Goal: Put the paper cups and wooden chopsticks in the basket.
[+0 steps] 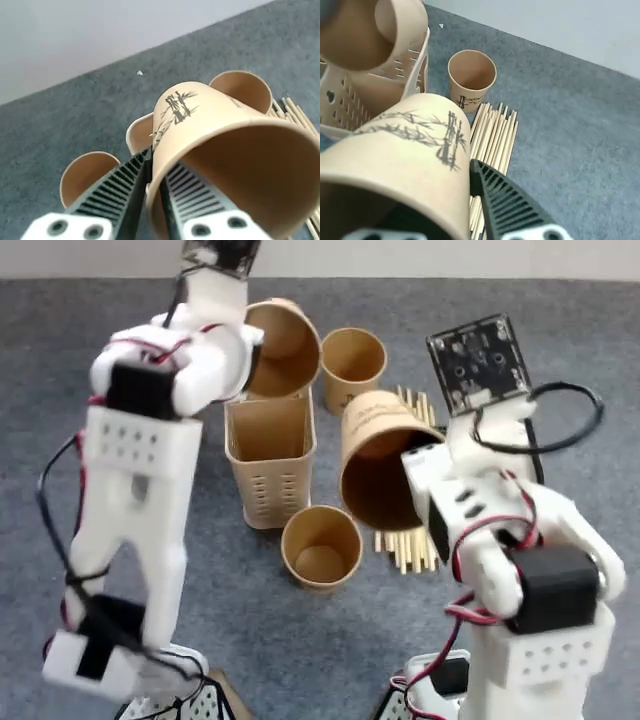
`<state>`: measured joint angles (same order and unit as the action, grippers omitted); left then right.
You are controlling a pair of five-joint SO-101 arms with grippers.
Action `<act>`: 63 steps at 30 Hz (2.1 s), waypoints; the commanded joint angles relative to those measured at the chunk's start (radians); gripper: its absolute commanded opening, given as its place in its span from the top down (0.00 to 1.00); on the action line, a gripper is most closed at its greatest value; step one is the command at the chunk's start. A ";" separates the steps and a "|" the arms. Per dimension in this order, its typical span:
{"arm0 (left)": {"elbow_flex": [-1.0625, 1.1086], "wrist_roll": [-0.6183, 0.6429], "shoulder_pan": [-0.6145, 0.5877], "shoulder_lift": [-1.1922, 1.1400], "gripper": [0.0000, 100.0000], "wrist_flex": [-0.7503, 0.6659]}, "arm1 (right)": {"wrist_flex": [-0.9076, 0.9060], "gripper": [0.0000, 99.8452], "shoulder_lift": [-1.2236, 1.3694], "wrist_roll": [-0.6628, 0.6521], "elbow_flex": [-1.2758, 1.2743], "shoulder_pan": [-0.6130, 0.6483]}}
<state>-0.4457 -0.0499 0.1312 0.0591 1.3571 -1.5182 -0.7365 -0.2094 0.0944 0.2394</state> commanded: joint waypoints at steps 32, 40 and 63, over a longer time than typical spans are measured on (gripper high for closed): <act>-0.591 0.160 -0.263 -0.231 0.85 0.384 | 0.217 0.99 0.788 0.124 0.704 0.237; -0.565 0.112 -0.453 -0.229 0.85 0.376 | 0.217 0.99 0.905 0.124 0.702 0.220; -0.424 0.106 -0.490 -0.231 0.85 0.334 | 0.375 0.75 0.951 0.130 0.849 0.223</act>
<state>-0.9014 0.0729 -0.3506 -0.1772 1.7269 -1.1684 0.2271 -0.0898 0.8800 0.4757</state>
